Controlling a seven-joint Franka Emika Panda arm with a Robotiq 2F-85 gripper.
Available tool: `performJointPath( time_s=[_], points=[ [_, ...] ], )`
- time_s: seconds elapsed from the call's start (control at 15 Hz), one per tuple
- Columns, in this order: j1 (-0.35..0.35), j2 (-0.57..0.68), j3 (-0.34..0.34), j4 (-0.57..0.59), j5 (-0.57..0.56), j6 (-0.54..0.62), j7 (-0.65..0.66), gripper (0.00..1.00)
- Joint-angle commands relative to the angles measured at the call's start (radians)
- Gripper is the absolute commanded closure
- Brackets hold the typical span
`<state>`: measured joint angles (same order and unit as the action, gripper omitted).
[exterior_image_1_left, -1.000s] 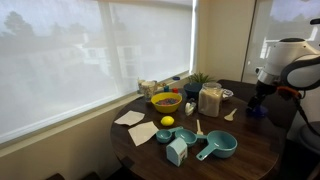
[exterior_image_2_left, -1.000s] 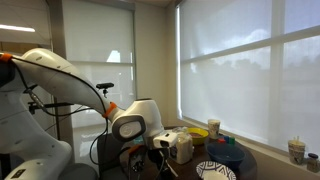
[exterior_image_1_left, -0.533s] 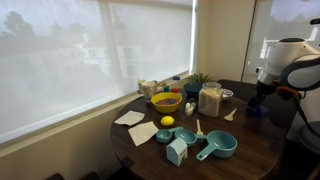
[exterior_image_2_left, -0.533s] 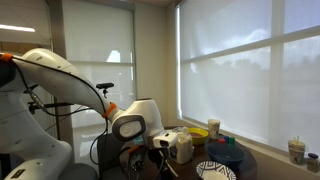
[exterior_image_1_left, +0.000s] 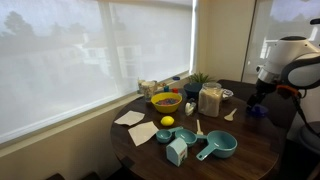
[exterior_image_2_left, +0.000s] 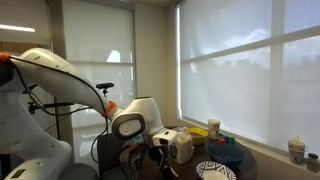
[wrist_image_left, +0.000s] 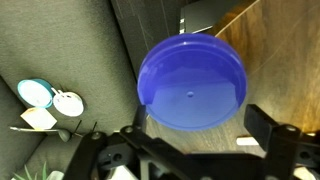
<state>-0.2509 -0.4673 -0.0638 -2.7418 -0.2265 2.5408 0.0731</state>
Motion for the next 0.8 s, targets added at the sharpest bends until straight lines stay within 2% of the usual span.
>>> performJointPath(
  time_s=[0.0,0.13,0.33,0.73],
  points=[
    [0.030,-0.039,-0.020,0.005,0.048,-0.009,-0.012,0.00],
    [0.044,-0.062,-0.045,0.013,0.077,-0.051,-0.052,0.00],
    [0.068,-0.103,-0.118,0.032,0.151,-0.136,-0.144,0.00],
    [0.072,-0.140,-0.288,0.135,0.296,-0.400,-0.335,0.00]
  ],
)
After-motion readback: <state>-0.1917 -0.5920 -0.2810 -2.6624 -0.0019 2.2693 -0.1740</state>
